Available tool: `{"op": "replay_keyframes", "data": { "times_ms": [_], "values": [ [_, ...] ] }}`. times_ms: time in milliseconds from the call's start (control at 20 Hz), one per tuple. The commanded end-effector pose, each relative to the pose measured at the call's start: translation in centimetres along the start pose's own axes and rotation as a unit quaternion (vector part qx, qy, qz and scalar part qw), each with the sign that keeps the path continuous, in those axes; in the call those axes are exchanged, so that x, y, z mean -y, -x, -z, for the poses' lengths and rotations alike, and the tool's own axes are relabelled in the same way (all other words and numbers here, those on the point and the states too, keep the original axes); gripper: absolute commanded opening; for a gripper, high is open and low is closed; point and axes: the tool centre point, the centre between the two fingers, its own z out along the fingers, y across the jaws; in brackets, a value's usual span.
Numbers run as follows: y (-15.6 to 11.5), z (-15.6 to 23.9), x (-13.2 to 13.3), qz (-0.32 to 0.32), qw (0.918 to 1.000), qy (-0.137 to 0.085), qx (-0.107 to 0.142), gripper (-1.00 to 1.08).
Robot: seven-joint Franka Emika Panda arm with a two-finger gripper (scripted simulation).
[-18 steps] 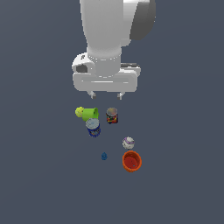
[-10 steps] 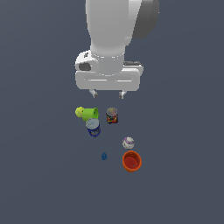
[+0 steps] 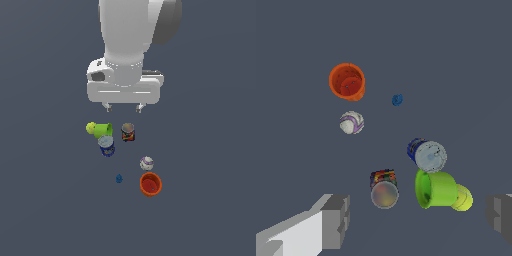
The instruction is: Pick up a designated object from a clutter of objects.
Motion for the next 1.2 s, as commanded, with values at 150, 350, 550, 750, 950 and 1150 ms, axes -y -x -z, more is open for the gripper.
{"op": "replay_keyframes", "data": {
  "times_ms": [150, 350, 550, 750, 950, 1150],
  "values": [
    [0.1, -1.2, -1.0, 0.017, 0.9999, -0.002, 0.000, 1.00],
    [0.4, -2.6, -2.1, 0.037, 0.9993, -0.004, 0.001, 1.00],
    [0.8, -4.3, -3.6, 0.063, 0.9980, -0.007, 0.000, 1.00],
    [1.4, -6.4, -5.3, 0.094, 0.9956, -0.009, 0.000, 1.00],
    [2.2, -8.4, -7.0, 0.124, 0.9922, -0.011, -0.001, 1.00],
    [3.1, -10.4, -8.7, 0.154, 0.9880, -0.013, -0.002, 1.00]
  ]
}}
